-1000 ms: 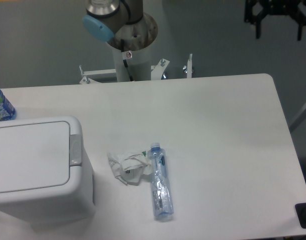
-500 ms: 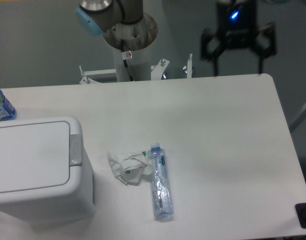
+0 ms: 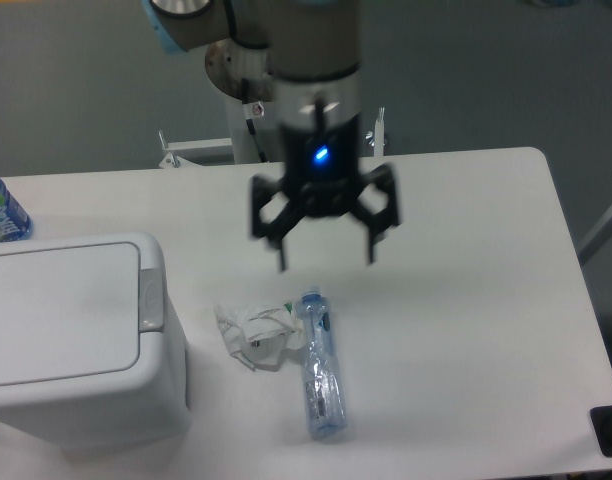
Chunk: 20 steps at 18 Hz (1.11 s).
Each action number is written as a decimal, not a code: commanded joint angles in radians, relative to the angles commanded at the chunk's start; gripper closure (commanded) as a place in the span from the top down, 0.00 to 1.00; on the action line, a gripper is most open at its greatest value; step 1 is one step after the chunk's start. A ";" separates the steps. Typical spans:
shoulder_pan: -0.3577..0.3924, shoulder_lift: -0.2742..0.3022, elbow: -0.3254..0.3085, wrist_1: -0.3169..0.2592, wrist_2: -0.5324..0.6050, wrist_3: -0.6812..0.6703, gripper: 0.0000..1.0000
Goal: Open the trash can
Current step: 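Move the open gripper down over the lid edge of the white trash can, then hold the gripper against the lid edge of the trash can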
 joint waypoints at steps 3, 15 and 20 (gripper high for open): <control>-0.035 -0.009 -0.002 0.002 -0.014 -0.017 1.00; -0.098 -0.012 -0.028 0.000 -0.025 -0.088 1.00; -0.100 -0.012 -0.035 0.000 -0.023 -0.092 1.00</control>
